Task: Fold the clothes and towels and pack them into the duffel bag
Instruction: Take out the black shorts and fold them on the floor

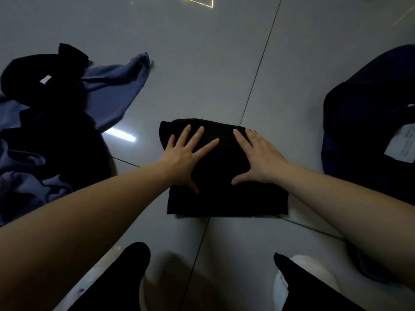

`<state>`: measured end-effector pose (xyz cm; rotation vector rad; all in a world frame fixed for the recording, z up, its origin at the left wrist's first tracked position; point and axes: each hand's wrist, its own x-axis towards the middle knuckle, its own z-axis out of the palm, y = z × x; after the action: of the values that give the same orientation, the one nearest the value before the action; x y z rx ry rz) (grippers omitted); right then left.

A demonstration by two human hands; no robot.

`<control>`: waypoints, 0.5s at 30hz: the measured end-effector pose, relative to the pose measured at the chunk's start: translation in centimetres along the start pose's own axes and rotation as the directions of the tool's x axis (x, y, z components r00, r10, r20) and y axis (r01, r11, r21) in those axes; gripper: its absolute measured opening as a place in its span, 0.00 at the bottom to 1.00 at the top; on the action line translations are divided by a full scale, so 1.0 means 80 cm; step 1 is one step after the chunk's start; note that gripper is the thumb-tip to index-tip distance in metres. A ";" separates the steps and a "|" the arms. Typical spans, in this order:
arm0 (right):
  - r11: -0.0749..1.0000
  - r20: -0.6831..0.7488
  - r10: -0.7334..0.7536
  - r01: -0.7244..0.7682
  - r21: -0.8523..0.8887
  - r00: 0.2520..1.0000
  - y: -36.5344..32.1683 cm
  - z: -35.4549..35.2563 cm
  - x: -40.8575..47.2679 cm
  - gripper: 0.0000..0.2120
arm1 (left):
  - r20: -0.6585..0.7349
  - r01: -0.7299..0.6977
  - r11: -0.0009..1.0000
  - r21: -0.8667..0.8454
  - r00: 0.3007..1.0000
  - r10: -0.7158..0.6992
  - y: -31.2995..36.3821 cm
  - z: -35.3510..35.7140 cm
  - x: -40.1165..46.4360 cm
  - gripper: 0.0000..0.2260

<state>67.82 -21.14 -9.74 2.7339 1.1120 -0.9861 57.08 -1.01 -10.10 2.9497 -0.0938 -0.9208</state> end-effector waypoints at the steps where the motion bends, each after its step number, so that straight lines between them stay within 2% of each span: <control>1: 1.000 0.006 -0.003 0.003 -0.004 1.000 0.000 0.000 0.001 0.64 | 0.021 0.013 1.000 -0.021 1.000 -0.013 -0.001 -0.003 0.002 0.61; 4: 0.999 -0.027 0.007 -0.009 -0.040 1.000 0.000 -0.002 -0.003 0.62 | 0.045 0.037 0.999 -0.028 0.998 -0.036 0.000 -0.006 0.005 0.60; 6: 0.996 -0.151 -0.015 0.002 -0.088 0.988 -0.002 0.004 -0.012 0.57 | 0.009 0.081 0.995 -0.057 0.997 -0.080 -0.001 0.001 -0.001 0.57; 9: 0.989 -0.336 -0.142 0.120 -0.084 0.931 0.002 0.023 -0.045 0.50 | -0.095 0.079 0.995 -0.066 0.992 -0.085 -0.005 0.019 -0.023 0.53; 11: 0.992 -0.291 -0.128 0.119 -0.051 0.948 0.010 0.043 -0.069 0.52 | -0.080 0.050 0.999 -0.020 0.995 -0.052 -0.003 0.031 -0.044 0.52; 13: 0.998 -0.158 -0.033 0.040 0.039 0.987 0.017 0.064 -0.087 0.53 | -0.041 0.064 0.998 -0.015 0.997 -0.064 -0.003 0.042 -0.057 0.50; 15: 0.997 -0.091 0.022 -0.015 0.077 0.996 0.016 0.073 -0.094 0.53 | -0.038 0.097 0.994 -0.039 0.994 -0.099 -0.009 0.051 -0.064 0.49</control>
<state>61.35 -28.19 -10.44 2.8721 1.0818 -0.9282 50.60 -0.01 -10.59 2.9598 0.0699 -0.8640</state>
